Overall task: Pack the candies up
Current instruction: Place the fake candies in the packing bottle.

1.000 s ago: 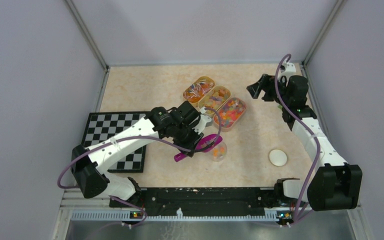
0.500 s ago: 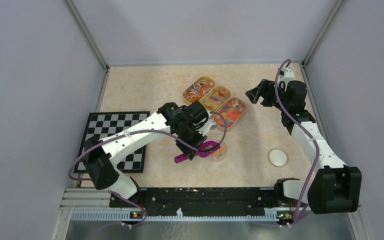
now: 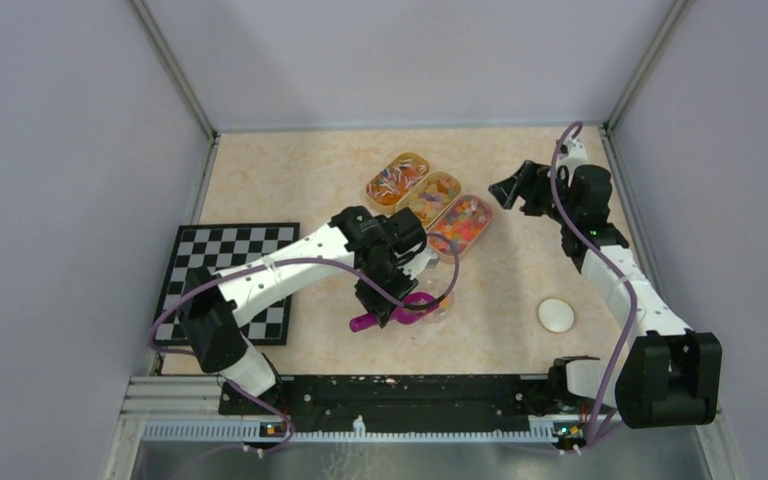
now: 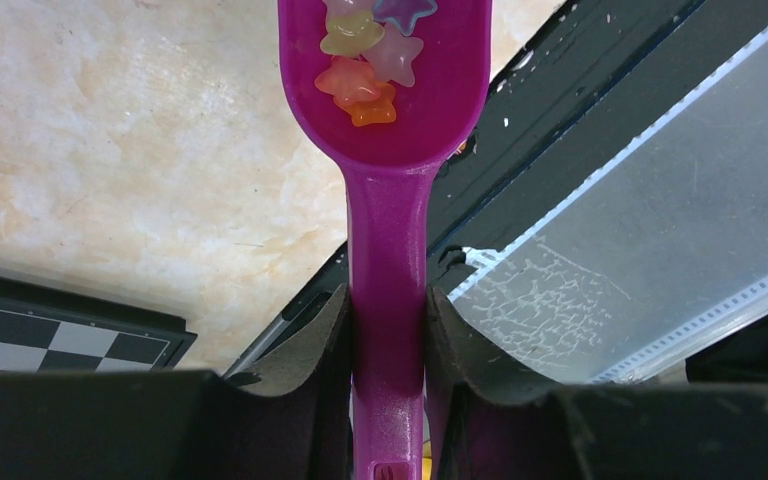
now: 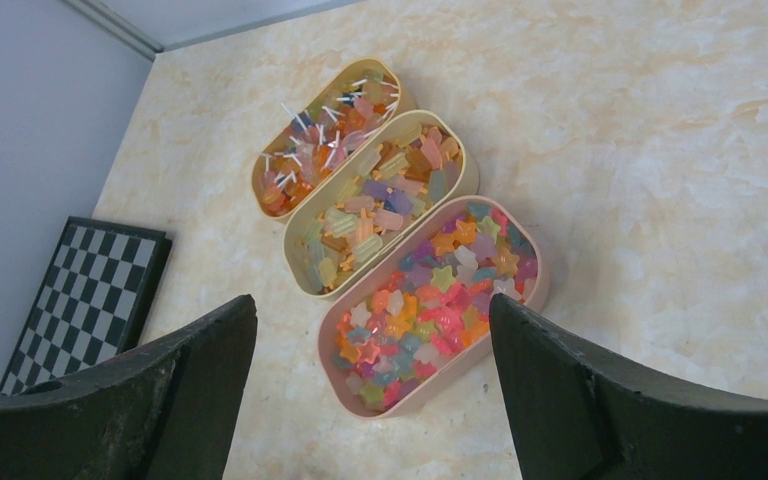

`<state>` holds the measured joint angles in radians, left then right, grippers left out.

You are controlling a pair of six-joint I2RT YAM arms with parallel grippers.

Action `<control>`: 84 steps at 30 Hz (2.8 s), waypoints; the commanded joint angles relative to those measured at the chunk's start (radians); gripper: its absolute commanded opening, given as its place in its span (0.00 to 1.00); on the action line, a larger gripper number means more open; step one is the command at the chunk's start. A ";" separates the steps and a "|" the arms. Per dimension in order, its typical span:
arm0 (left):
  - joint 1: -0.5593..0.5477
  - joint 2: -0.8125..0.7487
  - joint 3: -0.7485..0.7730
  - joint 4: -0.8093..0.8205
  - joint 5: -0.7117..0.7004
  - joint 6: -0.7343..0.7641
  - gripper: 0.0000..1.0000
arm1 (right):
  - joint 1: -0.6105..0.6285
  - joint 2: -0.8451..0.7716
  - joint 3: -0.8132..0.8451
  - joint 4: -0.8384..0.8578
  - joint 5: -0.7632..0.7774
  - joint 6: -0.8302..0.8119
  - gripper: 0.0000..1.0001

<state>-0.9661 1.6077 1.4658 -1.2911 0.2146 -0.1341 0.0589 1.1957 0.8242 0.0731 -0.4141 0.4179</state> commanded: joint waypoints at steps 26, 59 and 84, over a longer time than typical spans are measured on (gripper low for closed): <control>-0.075 0.130 0.203 -0.123 -0.090 -0.075 0.00 | 0.007 -0.073 -0.051 0.063 -0.029 0.005 0.85; -0.075 0.102 0.221 -0.122 -0.110 -0.078 0.00 | 0.007 -0.092 -0.051 0.045 -0.037 0.007 0.85; -0.078 0.078 0.238 -0.110 -0.268 -0.045 0.00 | 0.007 -0.117 0.000 -0.157 0.114 0.053 0.82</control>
<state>-1.0378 1.7432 1.6463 -1.4101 0.0391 -0.2062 0.0589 1.1301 0.7738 -0.0685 -0.3344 0.4488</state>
